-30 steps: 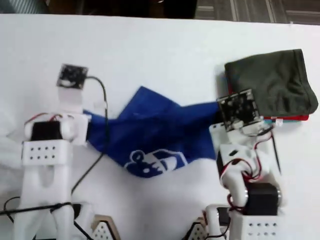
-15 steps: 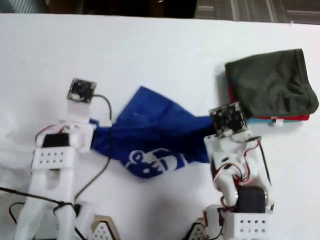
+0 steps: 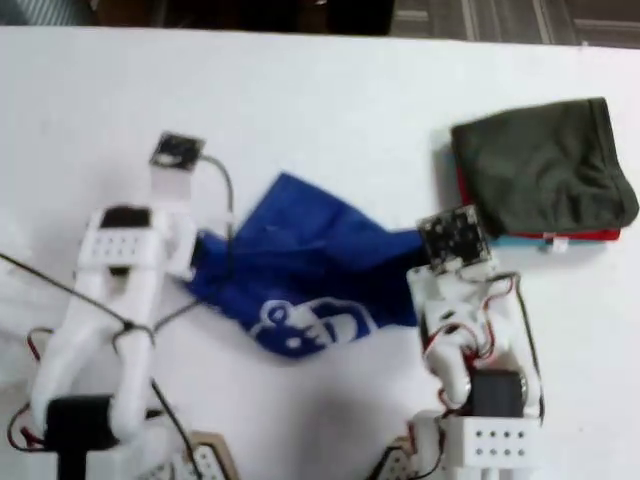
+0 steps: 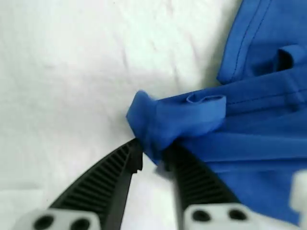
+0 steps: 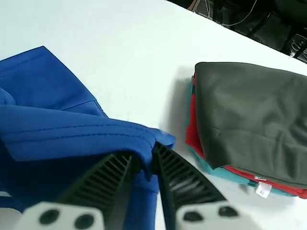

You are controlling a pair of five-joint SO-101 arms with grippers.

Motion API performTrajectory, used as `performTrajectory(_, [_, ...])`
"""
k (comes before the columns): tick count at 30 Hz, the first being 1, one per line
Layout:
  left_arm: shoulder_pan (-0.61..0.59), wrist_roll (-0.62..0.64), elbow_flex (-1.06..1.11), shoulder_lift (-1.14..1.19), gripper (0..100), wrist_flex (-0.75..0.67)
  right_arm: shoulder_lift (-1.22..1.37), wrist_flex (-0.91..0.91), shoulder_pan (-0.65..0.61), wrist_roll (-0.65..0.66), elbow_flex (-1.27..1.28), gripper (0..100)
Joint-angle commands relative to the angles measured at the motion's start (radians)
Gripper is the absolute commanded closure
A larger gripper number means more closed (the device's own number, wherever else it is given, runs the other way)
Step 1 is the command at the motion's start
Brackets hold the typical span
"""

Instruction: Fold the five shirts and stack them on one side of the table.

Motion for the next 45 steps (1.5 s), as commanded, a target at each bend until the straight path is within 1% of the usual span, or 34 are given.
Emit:
performTrajectory(1, [0.002,0.006,-0.124,-0.008,75,0.11,-0.018,-0.019,0.012,-0.002,-0.003,97.9])
performTrajectory(3, [0.002,-0.006,-0.191,-0.008,76,0.169,-0.018,-0.019,0.01,0.002,-0.003,97.9])
performTrajectory(6, [0.002,-0.1,-0.277,0.0,77,0.212,-0.018,-0.019,0.008,0.003,-0.003,97.9])
performTrajectory(8, [0.002,-0.175,-0.303,0.002,77,0.212,-0.018,-0.019,0.008,0.003,-0.003,97.9])
performTrajectory(10, [0.005,-0.267,-0.302,0.003,77,0.203,-0.018,-0.018,0.008,0.003,-0.003,97.9])
performTrajectory(12, [0.008,-0.33,-0.297,0.009,77,0.192,-0.018,-0.016,0.012,0.003,-0.003,97.9])
performTrajectory(18, [0.002,-0.408,-0.309,0.18,77,0.08,-0.018,-0.012,0.012,0.0,-0.003,97.9])
performTrajectory(22, [0.002,-0.413,-0.395,0.293,77,0.106,-0.019,0.024,0.012,0.0,-0.005,97.9])
performTrajectory(27, [0.002,-0.41,-0.489,0.327,78,0.166,-0.024,0.041,0.013,0.0,-0.005,97.9])
performTrajectory(29, [0.002,-0.408,-0.506,0.327,83,0.195,-0.025,0.041,0.013,0.0,-0.005,97.9])
performTrajectory(32, [0.002,-0.402,-0.501,0.328,99,0.232,-0.025,0.041,0.013,0.0,-0.005,97.9])
performTrajectory(34, [0.0,-0.354,-0.476,0.333,96,0.25,-0.025,0.039,0.013,-0.002,-0.005,97.9])
performTrajectory(35, [0.002,-0.338,-0.455,0.333,97,0.244,-0.025,0.038,0.013,-0.002,-0.005,97.9])
performTrajectory(39, [0.002,-0.333,-0.395,0.327,97,0.198,-0.025,0.036,0.028,-0.002,-0.011,97.9])
performTrajectory(41, [0.0,-0.333,-0.384,0.325,97,0.203,-0.022,0.021,0.077,-0.002,-0.011,97.9])
performTrajectory(45, [0.0,-0.333,-0.381,0.325,97,0.282,-0.018,-0.022,0.202,-0.002,-0.009,97.9])
